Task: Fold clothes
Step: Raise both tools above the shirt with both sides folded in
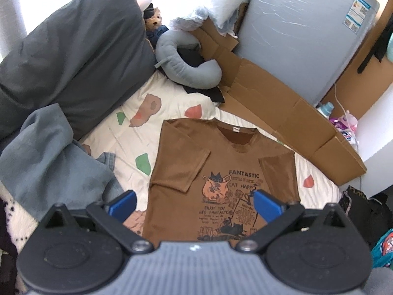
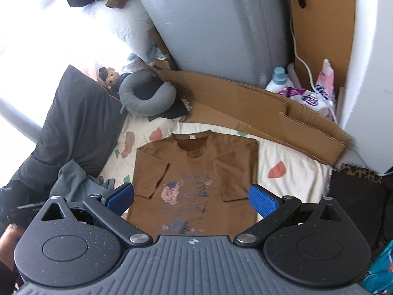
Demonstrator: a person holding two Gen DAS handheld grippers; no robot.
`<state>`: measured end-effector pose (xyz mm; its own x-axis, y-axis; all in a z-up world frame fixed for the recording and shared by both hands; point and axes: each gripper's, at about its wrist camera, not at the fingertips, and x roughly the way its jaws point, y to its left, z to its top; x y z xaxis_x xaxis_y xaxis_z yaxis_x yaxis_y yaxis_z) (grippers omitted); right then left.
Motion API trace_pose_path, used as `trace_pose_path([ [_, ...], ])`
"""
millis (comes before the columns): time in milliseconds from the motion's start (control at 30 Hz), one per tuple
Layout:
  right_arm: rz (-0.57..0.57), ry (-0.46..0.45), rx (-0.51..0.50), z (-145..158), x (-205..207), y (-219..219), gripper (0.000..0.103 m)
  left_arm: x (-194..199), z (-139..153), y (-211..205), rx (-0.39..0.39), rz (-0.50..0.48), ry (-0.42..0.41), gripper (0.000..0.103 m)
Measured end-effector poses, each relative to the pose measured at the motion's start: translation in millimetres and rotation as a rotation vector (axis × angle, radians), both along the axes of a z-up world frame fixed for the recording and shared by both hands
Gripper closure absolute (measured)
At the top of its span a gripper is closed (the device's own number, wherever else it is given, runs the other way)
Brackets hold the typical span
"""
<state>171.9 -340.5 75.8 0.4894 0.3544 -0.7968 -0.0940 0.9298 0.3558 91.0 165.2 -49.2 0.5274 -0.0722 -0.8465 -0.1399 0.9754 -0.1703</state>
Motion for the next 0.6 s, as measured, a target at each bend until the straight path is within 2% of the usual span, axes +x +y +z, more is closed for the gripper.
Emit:
trace_pose_path([
  [300, -0.026, 0.012, -0.006, -20.9, -39.1, -46.5, 0.000, -33.3, -4.8, 13.9, -0.008, 0.007, 0.025, 0.001],
  [600, -0.094, 0.023, 0.005, -64.1, -75.1, -88.0, 0.000, -58.4, -28.4, 23.2, 0.007, 0.010, 0.053, 0.001],
])
